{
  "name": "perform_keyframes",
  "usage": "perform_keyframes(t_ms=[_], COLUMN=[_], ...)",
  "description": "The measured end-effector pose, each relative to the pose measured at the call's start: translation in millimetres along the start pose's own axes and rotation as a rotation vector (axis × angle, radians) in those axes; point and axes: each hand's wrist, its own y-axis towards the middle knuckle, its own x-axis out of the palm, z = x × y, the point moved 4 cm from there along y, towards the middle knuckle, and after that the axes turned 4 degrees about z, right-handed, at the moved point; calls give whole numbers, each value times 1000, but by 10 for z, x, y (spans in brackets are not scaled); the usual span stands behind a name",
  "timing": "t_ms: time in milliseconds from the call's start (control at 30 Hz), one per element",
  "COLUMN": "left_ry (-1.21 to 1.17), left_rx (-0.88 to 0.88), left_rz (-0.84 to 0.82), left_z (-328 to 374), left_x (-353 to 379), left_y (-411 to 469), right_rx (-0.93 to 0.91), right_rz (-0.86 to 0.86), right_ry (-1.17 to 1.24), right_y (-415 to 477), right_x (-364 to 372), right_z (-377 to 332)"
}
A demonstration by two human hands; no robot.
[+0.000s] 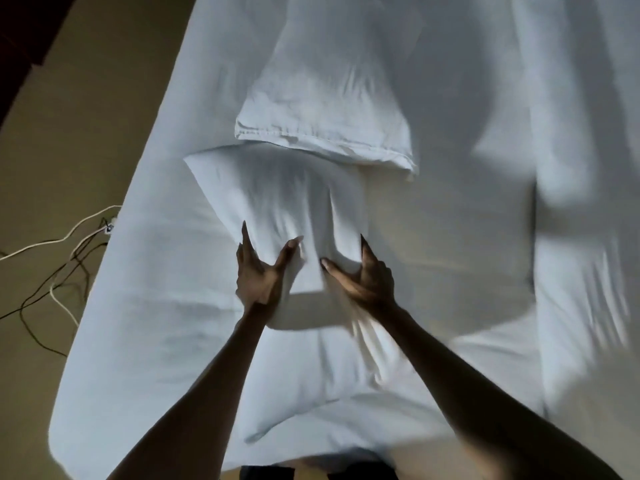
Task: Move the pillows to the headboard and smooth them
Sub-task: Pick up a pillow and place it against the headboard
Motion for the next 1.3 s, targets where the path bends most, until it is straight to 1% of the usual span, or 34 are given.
perform_keyframes(t_ms=[67, 167, 233, 333, 433, 500, 567, 633, 700, 733, 800, 933, 1000, 1100, 1200, 1300], left_ry=[81, 146, 163, 150, 73, 90, 124, 169, 178, 167, 149, 102, 84, 72, 39, -13], left_rx=[43, 95, 107, 116, 153, 121, 116, 170, 232, 258, 297, 394, 448, 505, 548, 559], left_rz=[-48, -139, -185, -210, -230, -236, -215, -165, -123, -111, -102, -102, -112, -138, -178, -225], left_z=[-138, -430, -577, -621, -663, -749, -810, -817, -798, -770, -664, -359, -215, 96, 566, 1087], left_x=[-198, -403, -423, -349, -294, -247, -167, -103, -73, -64, -50, -93, -147, -216, -224, -102], left_y=[-154, -298, -306, -133, 114, 229, 262, 232, 187, 152, 67, -198, -355, -663, -1093, -1637], right_rx=[20, 130, 169, 89, -18, -62, -104, -164, -275, -337, -381, -330, -327, -328, -325, -254], right_rz=[-19, -130, -143, -68, -95, -93, -19, 99, 226, 283, 327, 354, 404, 474, 542, 629], right_ry=[2, -23, 53, 246, 269, 271, 270, 244, 262, 277, 317, 353, 370, 407, 414, 411], right_y=[-349, -664, -677, -348, 29, 139, 153, 128, 93, 68, 13, -182, -352, -620, -892, -1213], right_x=[109, 337, 419, 475, 566, 698, 858, 952, 941, 902, 807, 557, 328, -104, -690, -1455], right_z=[137, 383, 471, 485, 396, 345, 310, 292, 258, 240, 205, 126, 94, 71, 122, 314])
